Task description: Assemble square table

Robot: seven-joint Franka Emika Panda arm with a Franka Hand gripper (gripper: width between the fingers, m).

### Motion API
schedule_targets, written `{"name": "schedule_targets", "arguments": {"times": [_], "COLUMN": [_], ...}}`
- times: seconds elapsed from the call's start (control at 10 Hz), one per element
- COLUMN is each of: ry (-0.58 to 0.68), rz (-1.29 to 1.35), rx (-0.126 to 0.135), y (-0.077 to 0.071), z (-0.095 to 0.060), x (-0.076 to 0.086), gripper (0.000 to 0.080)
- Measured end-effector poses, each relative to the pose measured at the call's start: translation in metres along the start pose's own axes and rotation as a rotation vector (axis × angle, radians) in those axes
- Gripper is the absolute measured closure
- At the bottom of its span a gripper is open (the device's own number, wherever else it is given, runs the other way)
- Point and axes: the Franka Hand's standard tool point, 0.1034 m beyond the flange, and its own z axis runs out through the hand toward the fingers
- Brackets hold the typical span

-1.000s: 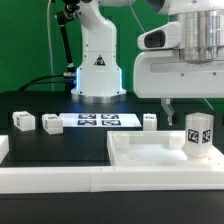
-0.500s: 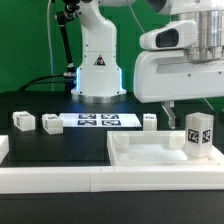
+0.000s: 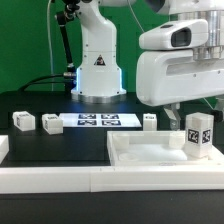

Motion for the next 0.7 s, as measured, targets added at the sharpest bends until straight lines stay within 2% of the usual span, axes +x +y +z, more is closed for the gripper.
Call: {"name": "schedule_targets", "arguments": {"times": [0.1, 0.2, 0.3, 0.4, 0.7], "ry": [0.000, 0.000, 0.000, 0.000, 0.000], "rz": [0.000, 0.001, 0.024, 0.023, 0.228], "rx": [0.000, 0.000, 0.000, 0.000, 0.002], "y": [-0.0003, -0.0001, -0.0002, -0.0001, -0.0008], "z": [0.0000, 0.0000, 0.0000, 0.0001, 0.0002], "x": [0.0001, 0.0000, 0.0000, -0.0001, 0.0001], "gripper": [0.0241, 0.0241, 0.0442, 0.0511, 0.0511]}}
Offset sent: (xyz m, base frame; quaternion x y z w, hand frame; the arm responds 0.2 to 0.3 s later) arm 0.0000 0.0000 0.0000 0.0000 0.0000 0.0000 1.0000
